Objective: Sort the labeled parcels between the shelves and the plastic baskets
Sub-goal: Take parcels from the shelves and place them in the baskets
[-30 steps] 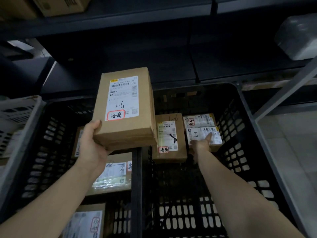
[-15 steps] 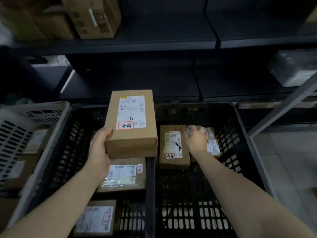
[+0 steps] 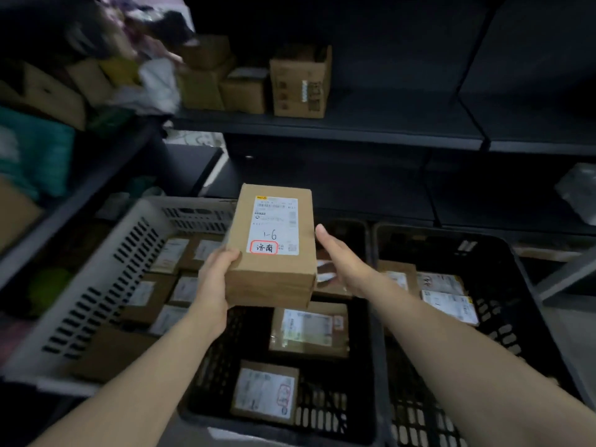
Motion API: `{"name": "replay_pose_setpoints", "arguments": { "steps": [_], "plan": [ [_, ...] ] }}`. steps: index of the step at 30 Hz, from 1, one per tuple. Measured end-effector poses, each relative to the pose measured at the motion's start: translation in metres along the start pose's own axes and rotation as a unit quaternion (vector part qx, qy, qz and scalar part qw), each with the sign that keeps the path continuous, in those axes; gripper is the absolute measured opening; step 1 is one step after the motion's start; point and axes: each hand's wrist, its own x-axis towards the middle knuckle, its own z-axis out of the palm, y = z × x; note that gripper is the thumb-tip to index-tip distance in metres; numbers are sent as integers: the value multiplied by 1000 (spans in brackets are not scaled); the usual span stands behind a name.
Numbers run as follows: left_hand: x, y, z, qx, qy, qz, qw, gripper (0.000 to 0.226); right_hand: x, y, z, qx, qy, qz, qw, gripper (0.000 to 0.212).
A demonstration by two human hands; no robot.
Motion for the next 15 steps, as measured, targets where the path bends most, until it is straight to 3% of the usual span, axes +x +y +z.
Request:
{"name": "replay_pose_setpoints", "arguments": {
  "steps": [6, 9, 13, 15],
  "plan": [
    [22, 42, -108, 12, 14, -9, 1000, 14, 26, -36, 122, 97, -69, 43, 992, 59],
    [40, 61, -162, 52, 9, 6, 999, 13, 48, -45, 185, 110, -42, 46, 992, 56],
    [78, 72, -233, 145, 41, 22, 988, 38, 79, -46, 248, 97, 25, 40, 994, 43],
    [89, 69, -263, 158, 57, 16, 986, 40, 91, -42, 269, 100, 46, 29, 994, 51]
  ]
}}
